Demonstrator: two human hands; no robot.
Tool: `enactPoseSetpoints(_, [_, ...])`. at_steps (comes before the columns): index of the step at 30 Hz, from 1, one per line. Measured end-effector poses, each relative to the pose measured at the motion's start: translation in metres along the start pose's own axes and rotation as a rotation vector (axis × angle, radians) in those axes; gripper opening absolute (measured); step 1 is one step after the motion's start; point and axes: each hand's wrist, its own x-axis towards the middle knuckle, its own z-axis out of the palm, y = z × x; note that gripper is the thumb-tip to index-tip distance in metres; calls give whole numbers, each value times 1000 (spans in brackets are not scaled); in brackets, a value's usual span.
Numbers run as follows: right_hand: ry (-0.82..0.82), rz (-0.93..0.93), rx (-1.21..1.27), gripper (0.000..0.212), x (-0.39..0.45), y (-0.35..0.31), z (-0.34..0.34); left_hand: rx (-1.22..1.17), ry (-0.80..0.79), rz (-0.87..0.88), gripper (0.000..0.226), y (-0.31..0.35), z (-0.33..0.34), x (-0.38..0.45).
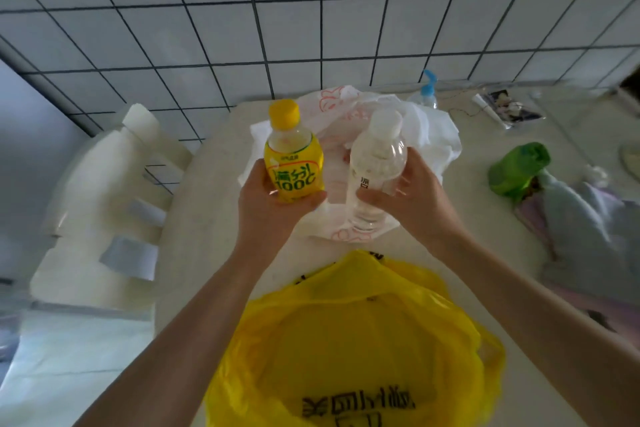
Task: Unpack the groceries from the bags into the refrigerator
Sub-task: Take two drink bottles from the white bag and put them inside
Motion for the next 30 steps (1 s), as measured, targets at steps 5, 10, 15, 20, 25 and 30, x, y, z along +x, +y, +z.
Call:
enactPoseSetpoints(5, [116,22,91,58,-83,-12,20,-37,-5,-42,53,2,-28,-68])
enactPoseSetpoints(10, [191,82,54,55,-153,-5,41,-17,-55,-114,51,-13,-60,-131])
enactPoseSetpoints(15, [215,141,-63,57,-221,0,65,78,-103,-173,47,-23,-88,-195])
enactPoseSetpoints(20, [204,219,-64,47,-275,14,83,106,-63,-255,46,-31,-108,-259])
enactPoseSetpoints(25, [116,263,-40,40,-322,26,92,84,72,-379,52,-44,-123,-334])
enactPoseSetpoints(30, [-35,239,-63,47,-372,37,103,110,208,-479,49,-49,-140,-419])
